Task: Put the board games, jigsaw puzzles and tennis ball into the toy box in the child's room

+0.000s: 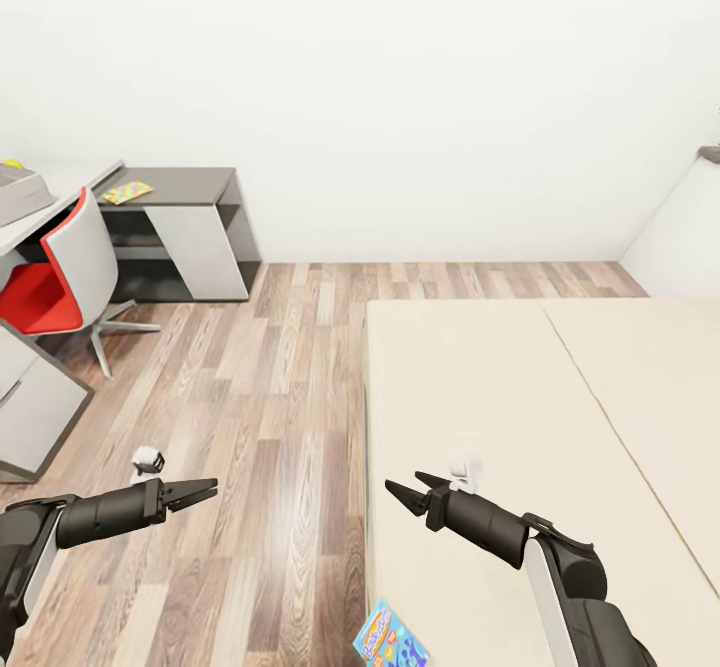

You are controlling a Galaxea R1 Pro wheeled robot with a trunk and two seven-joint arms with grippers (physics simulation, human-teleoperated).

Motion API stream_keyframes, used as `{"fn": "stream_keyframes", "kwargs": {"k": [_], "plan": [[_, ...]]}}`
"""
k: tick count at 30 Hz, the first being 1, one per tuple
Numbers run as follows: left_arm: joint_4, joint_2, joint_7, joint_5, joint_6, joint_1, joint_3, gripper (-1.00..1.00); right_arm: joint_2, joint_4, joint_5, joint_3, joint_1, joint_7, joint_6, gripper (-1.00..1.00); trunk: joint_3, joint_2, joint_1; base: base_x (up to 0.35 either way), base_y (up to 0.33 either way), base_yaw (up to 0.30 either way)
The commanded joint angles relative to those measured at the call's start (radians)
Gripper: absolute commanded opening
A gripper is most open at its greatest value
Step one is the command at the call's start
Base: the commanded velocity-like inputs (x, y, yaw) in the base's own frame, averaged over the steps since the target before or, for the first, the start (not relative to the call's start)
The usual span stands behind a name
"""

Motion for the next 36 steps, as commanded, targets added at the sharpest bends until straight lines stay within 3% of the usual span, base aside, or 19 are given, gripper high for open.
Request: {"fn": "stream_keyframes", "kwargs": {"k": [1,36], "plan": [[0.0,0.0,-0.004,-0.001,0.011,0.0,0.0,1.0,0.001,0.0,-0.003,-0.002,-0.001,0.003,0.006,1.0,0.0,-0.002,0.001,0.0,0.0,0.0],[0.0,0.0,-0.004,-0.001,0.011,0.0,0.0,1.0,0.001,0.0,-0.003,-0.002,-0.001,0.003,0.006,1.0,0.057,-0.002,0.001,0.0,0.0,0.0]]}}
